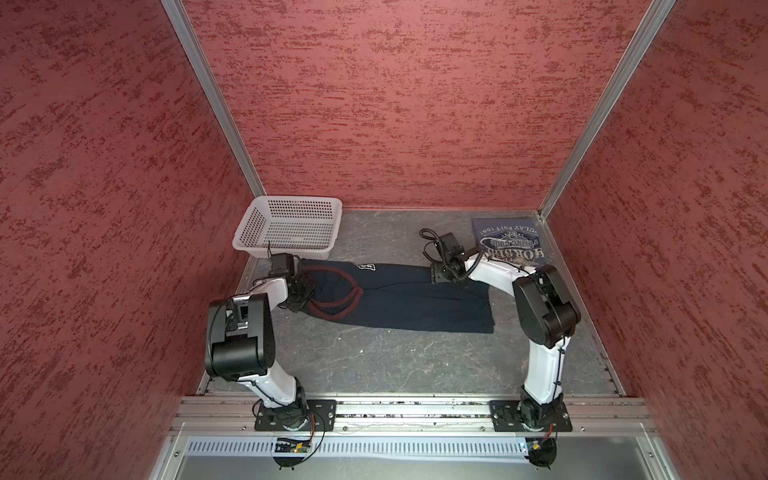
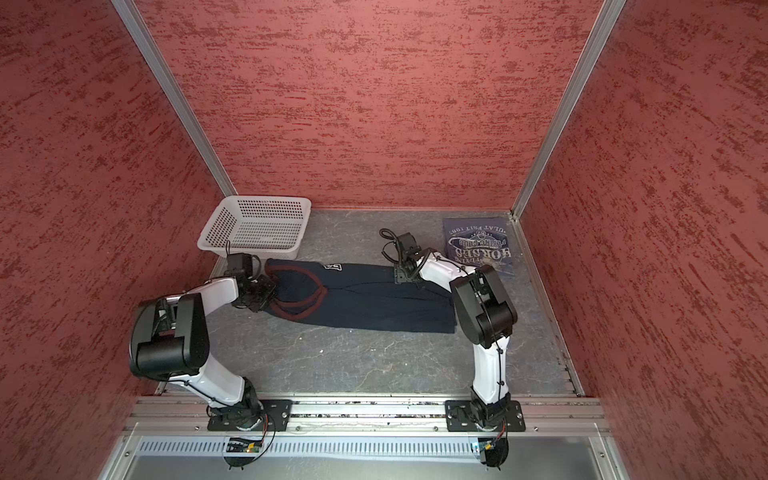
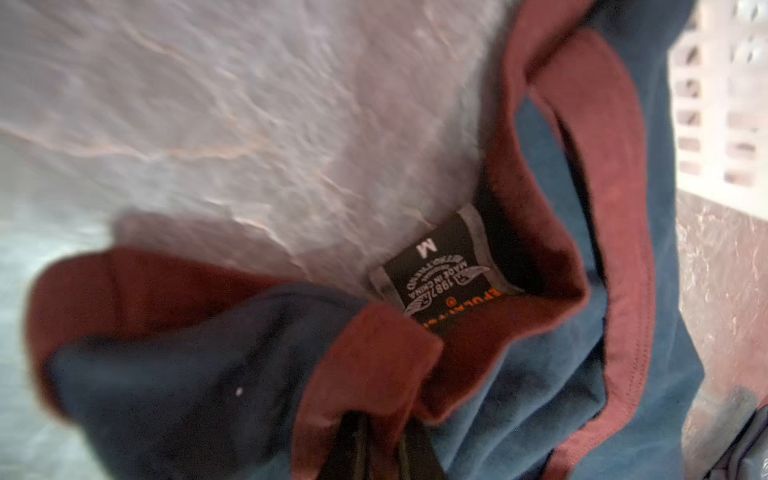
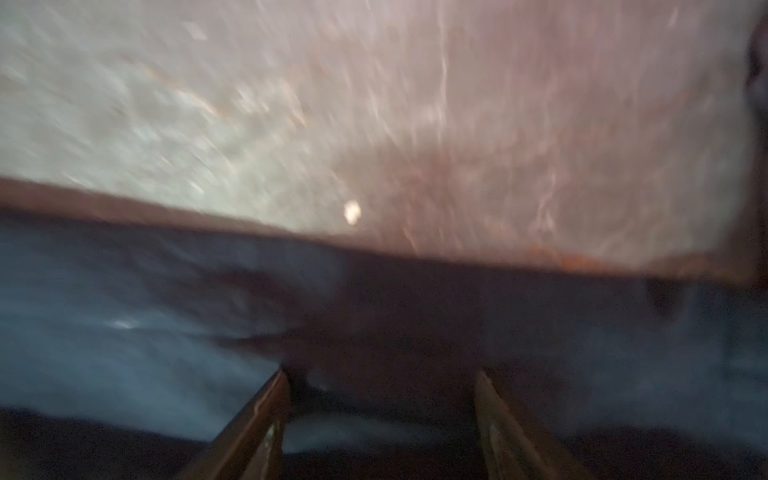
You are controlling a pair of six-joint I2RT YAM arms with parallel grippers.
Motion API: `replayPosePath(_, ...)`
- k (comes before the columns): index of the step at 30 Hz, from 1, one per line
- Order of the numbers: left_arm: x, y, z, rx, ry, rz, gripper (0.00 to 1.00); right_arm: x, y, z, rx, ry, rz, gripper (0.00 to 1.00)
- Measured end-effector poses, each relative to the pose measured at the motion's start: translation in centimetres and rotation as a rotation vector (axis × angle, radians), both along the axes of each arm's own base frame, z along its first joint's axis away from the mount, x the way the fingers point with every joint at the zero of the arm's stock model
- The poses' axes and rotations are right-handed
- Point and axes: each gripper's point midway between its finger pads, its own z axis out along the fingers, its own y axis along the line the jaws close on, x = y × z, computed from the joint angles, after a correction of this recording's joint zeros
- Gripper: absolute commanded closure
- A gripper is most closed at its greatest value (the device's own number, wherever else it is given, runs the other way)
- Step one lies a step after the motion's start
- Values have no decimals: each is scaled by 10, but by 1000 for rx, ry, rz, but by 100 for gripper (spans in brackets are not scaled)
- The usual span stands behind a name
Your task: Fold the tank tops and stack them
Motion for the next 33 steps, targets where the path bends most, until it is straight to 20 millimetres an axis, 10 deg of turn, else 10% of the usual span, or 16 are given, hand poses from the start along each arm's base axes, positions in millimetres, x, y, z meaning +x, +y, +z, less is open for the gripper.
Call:
replayPosePath(8, 3, -23, 1, 49, 2, -69, 85, -69, -38, -15, 2, 96, -149, 28)
replayPosePath(15, 16, -88, 1, 120, 44, -234, 84, -151, -74, -16, 43, 157, -271, 28)
replayPosePath(25, 106, -191, 5, 214, 13, -412, 80, -218, -96, -9, 167, 172, -425, 28)
replayPosePath(33, 190, -223, 9, 305, -27, -477, 75, -223, -80, -9, 299, 174, -469, 28)
